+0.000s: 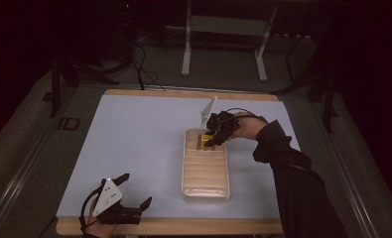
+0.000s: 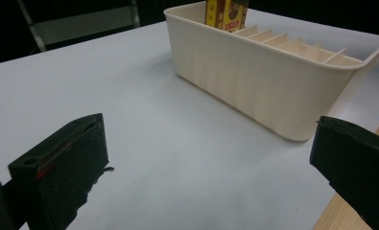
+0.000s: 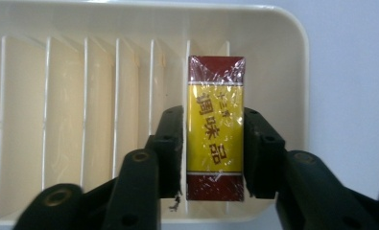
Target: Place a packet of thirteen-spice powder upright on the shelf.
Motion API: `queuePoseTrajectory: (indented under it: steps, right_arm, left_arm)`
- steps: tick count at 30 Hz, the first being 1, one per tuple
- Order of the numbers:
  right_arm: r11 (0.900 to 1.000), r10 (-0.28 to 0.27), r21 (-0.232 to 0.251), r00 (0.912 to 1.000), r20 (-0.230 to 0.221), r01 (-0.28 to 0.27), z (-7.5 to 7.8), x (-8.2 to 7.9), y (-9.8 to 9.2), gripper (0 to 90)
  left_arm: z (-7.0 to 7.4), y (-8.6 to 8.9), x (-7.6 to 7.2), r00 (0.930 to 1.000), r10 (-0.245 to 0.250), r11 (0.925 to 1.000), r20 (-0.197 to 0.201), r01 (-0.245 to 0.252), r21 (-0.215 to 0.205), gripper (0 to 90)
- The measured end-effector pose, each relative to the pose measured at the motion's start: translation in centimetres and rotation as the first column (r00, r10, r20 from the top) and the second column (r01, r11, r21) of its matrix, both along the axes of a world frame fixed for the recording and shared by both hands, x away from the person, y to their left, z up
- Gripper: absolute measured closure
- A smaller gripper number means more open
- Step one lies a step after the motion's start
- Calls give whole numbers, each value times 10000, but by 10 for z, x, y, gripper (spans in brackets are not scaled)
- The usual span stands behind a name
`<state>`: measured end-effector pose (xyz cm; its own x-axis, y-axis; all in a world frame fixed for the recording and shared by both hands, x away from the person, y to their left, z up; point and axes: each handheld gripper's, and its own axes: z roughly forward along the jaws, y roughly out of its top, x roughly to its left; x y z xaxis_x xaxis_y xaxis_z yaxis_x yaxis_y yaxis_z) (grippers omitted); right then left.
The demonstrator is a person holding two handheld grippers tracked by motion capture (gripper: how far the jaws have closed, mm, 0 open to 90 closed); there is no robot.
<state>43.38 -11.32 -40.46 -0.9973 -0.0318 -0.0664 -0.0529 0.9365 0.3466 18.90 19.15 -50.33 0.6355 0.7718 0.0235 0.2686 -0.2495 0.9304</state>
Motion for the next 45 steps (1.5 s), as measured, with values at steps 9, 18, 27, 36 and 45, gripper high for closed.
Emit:
queuePoseTrajectory:
  steps: [9, 18, 27, 36, 45]
  right_arm:
    - [9991, -205, 375, 9996, 168, 199, 16, -3, -8, 516]
    - [9888, -1168, 977, 9925, 370, 1127, 34, -8, -33, 280]
    - [9696, -2304, 921, 9726, 314, 2267, 42, -12, -58, 243]
    - [9293, -3465, 1424, 9379, 176, 3407, 35, -16, -96, 108]
    - [8712, -4548, 1999, 8905, -157, 4485, 15, -23, -132, 109]
  left_arm:
    - [0, 0, 0, 10000, 12, 10000, 13, -12, 21, 0]
    - [0, 0, 0, 10000, 14, 10000, 6, -14, 81, 0]
    - [0, -1, 0, 10000, 33, 10000, 1, -33, 88, 0]
    - [0, -1, -1, 10000, 51, 10000, 2, -51, 83, 0]
    - [0, -1, 0, 10000, 65, 9999, -22, -65, 77, 0]
